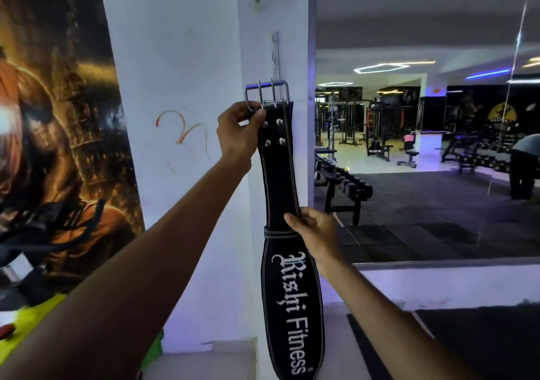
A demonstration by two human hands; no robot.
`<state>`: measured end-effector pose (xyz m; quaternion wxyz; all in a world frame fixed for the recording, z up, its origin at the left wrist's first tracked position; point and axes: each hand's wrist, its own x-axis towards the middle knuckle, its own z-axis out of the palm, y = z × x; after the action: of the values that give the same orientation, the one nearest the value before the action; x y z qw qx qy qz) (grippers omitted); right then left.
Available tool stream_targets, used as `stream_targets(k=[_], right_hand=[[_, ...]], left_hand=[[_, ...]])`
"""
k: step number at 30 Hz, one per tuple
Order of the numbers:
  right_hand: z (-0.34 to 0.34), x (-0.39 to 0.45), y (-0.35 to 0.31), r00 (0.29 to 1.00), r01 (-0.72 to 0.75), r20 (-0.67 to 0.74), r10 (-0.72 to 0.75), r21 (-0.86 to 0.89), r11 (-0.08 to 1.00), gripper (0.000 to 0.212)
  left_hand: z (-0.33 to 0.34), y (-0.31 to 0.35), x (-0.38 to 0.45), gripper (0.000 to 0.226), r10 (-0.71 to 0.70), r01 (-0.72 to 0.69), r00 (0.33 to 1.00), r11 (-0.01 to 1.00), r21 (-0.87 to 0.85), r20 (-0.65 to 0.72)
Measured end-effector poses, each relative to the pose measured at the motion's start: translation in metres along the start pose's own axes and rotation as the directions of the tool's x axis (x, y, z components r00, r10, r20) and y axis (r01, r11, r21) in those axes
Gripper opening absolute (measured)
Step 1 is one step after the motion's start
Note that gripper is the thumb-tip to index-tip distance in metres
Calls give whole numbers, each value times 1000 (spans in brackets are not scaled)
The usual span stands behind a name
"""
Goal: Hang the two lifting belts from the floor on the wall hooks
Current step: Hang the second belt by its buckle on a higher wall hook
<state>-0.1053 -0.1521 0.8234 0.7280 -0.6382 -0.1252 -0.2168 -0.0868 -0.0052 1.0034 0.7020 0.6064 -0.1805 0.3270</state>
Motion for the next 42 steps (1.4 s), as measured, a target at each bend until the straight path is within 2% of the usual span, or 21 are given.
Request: stream_targets(k=[1,3,4,7,10,14,16,20,22,26,28,30,36,38,41,42], right_hand=[[-2,-4,1,1000,-9,-18,9,31,999,7],[-7,-8,4,999,-29,-43,32,58,998,34],[-12,-11,6,998,-40,-44,43,64,997,37],[-26,-24,22,997,-79,-8,79,32,996,8],[-43,-49,59,986,-164,9,165,-80,983,19],[-58,-77,100,962,-271,-3,274,-160,949,15],[-62,-84,114,951,-297,20,308,-220,929,20],[-62,-66,98,948,-307,42,317,-152,940,36],[-57,-44,74,962,-265,37,269,-96,960,43],[-46,-15,39,988,-156,12,156,15,988,11],[-44,-20,45,988,-152,36,152,-6,988,9],[-48,-35,65,983,-177,28,179,-62,982,22],[-68,-77,109,959,-265,40,282,-229,936,14],[-69,-72,100,963,-251,39,268,-241,938,21],[-64,-47,67,987,-162,-11,163,-188,969,60],[-61,-35,49,994,-105,-52,97,-172,980,64]], left_hand=[[4,1,1,8,-3,3,1000,1000,-5,4],[9,0,2,7,-9,9,1000,1000,-11,25],[12,-3,2,7,-15,15,999,1000,-7,37],[16,-6,0,7,-19,19,999,1000,0,48],[20,-3,5,7,-19,20,999,1000,-20,40],[26,-7,3,7,-32,33,998,999,-18,57],[28,-13,1,7,-32,33,997,999,-14,64],[29,-17,3,8,-29,30,997,999,-23,67],[30,-16,3,7,-20,23,997,999,-36,68],[31,-16,4,6,-11,15,997,999,-50,75],[30,-16,7,6,-13,17,997,998,-56,70],[30,-18,10,6,-13,17,998,998,-60,53],[30,-31,5,7,-32,34,999,997,-67,41],[31,-28,5,8,-33,37,998,997,-72,45],[31,-23,9,8,-11,15,999,997,-81,52],[31,-22,10,8,-6,10,998,997,-83,57]])
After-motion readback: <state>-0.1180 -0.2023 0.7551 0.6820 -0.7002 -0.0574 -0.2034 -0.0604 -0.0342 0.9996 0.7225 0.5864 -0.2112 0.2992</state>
